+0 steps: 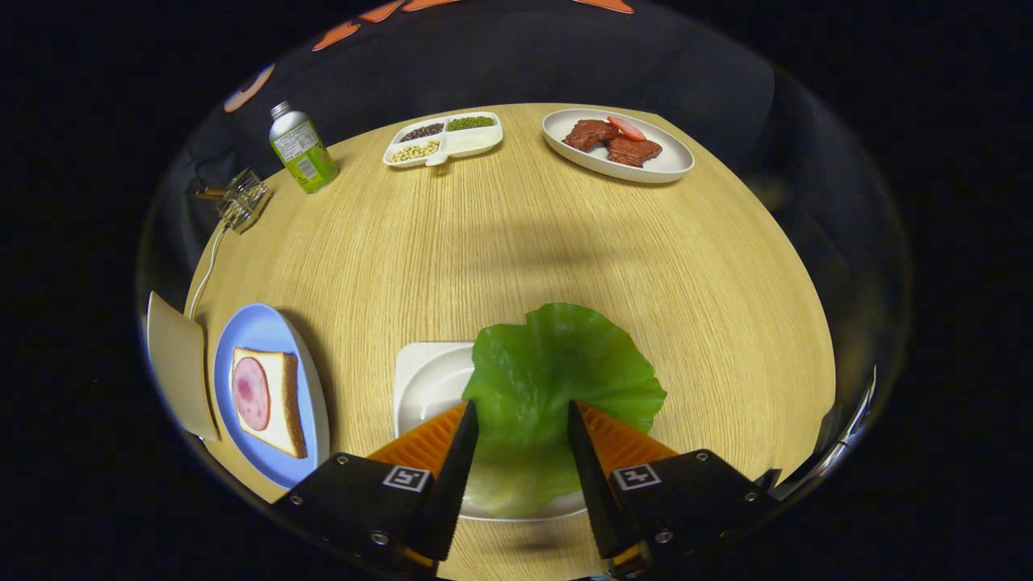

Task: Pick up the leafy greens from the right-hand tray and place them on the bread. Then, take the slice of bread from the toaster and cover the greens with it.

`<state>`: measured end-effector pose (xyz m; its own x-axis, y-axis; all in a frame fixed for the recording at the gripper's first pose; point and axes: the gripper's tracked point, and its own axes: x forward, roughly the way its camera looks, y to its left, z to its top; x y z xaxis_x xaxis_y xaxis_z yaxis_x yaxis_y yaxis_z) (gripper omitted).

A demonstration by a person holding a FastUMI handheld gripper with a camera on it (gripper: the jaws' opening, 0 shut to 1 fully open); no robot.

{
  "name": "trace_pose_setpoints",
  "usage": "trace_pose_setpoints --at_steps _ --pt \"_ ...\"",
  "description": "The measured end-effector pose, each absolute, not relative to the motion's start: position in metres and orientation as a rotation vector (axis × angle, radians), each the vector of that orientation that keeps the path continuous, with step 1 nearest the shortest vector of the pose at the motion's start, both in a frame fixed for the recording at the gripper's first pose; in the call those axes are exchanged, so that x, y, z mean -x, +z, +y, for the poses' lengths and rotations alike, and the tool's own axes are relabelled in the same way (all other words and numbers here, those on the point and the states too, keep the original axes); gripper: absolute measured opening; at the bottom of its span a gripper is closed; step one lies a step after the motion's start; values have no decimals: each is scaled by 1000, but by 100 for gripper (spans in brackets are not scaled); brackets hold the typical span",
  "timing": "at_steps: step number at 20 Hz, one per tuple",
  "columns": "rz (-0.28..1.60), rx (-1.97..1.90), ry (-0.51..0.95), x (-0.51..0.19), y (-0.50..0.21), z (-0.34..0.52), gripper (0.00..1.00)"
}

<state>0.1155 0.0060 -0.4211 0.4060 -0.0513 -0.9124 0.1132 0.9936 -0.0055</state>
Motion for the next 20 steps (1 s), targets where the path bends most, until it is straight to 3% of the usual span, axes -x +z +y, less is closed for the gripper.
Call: trace_pose_setpoints --at_steps 3,7,9,20 --pt "1134 -73 -115 -117 -421 4 36" --pt "1137 -163 -132 -118 -421 -4 9" --pt "1139 -226 -116 -117 -416 -1 4" --pt "954 -193 35 -122 -317 44 3"
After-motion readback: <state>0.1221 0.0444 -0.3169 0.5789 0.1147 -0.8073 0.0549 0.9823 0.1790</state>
